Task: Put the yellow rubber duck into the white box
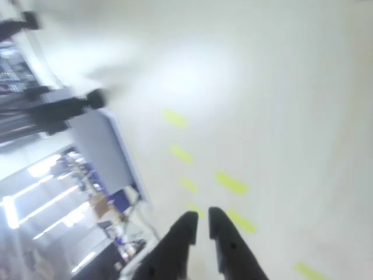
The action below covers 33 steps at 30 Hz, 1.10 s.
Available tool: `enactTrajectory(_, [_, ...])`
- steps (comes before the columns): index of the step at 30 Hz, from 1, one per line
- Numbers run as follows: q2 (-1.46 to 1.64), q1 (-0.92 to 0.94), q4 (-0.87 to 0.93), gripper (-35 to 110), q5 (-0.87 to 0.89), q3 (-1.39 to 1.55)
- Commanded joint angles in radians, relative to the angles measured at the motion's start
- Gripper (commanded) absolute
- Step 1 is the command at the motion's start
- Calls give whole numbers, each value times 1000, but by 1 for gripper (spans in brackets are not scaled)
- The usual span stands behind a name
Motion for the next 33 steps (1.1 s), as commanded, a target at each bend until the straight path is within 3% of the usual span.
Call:
enactTrajectory(1, [-155,-3,41,0,3,-354])
enactTrajectory(13, [-503,-152,327,3,-104,-968])
enactTrajectory(19, [-563,-265,407,7,-135,-1055])
enactTrajectory(21, [-563,-288,443,20,-141,-1051])
enactTrajectory(24, [-561,-284,541,59,-141,-1037])
enactTrajectory(28, [-568,-296,572,64,-337,-1051])
enactTrajectory(33, [-634,-400,597,68,-408,-1100])
